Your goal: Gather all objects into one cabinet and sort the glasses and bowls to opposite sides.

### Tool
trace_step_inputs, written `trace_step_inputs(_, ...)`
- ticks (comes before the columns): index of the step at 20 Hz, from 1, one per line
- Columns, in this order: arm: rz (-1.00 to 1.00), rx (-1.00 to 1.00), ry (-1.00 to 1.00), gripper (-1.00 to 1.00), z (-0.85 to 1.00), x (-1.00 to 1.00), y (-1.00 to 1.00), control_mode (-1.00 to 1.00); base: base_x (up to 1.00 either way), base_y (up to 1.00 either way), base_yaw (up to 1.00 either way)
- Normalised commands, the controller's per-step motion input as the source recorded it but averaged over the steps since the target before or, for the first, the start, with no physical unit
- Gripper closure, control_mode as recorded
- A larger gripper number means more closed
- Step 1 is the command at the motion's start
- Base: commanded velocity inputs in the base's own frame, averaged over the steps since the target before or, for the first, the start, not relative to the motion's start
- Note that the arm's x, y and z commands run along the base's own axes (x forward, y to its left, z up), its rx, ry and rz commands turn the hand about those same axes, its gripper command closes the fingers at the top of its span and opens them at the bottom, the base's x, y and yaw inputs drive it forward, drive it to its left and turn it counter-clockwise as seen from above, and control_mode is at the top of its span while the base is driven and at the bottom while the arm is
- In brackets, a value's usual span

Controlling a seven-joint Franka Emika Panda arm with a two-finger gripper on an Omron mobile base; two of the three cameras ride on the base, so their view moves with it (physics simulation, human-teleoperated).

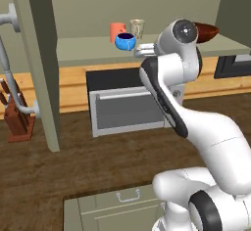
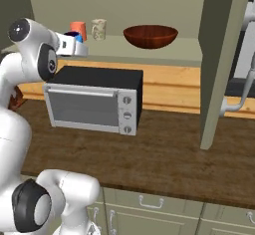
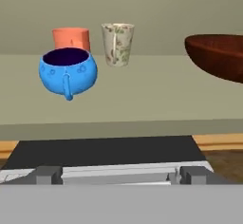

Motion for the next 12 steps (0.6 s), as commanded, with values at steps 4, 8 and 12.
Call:
trace_step_inputs(4,-0.03,0.0,0.01,-1.0,0.32,-1.0,-0.08,-1.0,0.0,0.0,0.0)
trace_step_inputs(8,-0.01,0.0,0.01,-1.0,0.29,-1.0,-0.16,-1.0,0.0,0.0,0.0)
trace_step_inputs(12,0.0,0.0,0.0,-1.0,0.24,-1.0,-0.25,-1.0,0.0,0.0,0.0)
